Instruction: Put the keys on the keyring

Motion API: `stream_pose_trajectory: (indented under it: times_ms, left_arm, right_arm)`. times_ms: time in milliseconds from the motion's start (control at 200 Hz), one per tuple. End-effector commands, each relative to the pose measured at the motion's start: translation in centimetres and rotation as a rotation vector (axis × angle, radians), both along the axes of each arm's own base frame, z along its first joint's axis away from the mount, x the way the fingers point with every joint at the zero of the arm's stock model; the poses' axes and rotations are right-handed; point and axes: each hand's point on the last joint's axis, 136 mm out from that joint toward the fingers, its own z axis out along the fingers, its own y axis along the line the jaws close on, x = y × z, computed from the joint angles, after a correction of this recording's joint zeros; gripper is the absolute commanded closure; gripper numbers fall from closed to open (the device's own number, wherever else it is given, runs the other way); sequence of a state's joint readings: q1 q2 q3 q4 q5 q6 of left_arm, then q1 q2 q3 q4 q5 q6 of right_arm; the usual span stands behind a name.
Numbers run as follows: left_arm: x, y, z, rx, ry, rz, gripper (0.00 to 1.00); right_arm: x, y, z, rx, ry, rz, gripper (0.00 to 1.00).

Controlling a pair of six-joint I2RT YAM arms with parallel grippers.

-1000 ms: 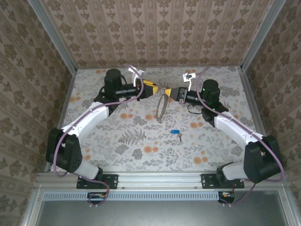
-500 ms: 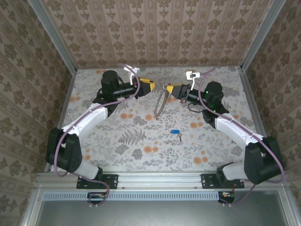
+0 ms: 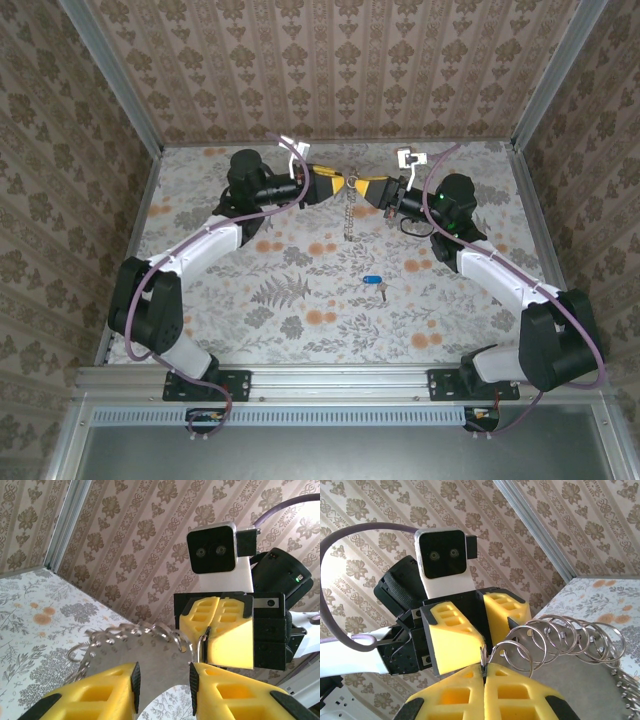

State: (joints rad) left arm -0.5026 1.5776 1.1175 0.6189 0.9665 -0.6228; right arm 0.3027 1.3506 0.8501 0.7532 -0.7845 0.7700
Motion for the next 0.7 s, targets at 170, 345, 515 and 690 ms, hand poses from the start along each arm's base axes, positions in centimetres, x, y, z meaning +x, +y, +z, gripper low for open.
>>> stream_pose_trajectory:
  times_ms: [170,345,515,690]
  left_arm:
    - [-0.9,-0.1,2.4,-0.059,-0.039,-0.055,0.65]
    - [-1.8,-0.6,2.6,-0.078,-0.027,-0.113,0.66]
    - [-2.2,-1.1,2.1,-0.072,-0.012,-0.140,0.66]
    - [-2.3,-1.4,1.8,-0.064,-0.006,-0.146,0.67]
  right_arm:
    - [0.3,-0.1,0.8,0.010,-0.041,-0.018,1.00]
    - [0.4,-0.1,0.4,0.007,-0.028,-0.019,1.00]
    - [0.4,-0.1,0.5,0.005,-0.027,-0.021,1.00]
    - [0.5,-0.1,0.3,0.000,-0.020,-0.023,1.00]
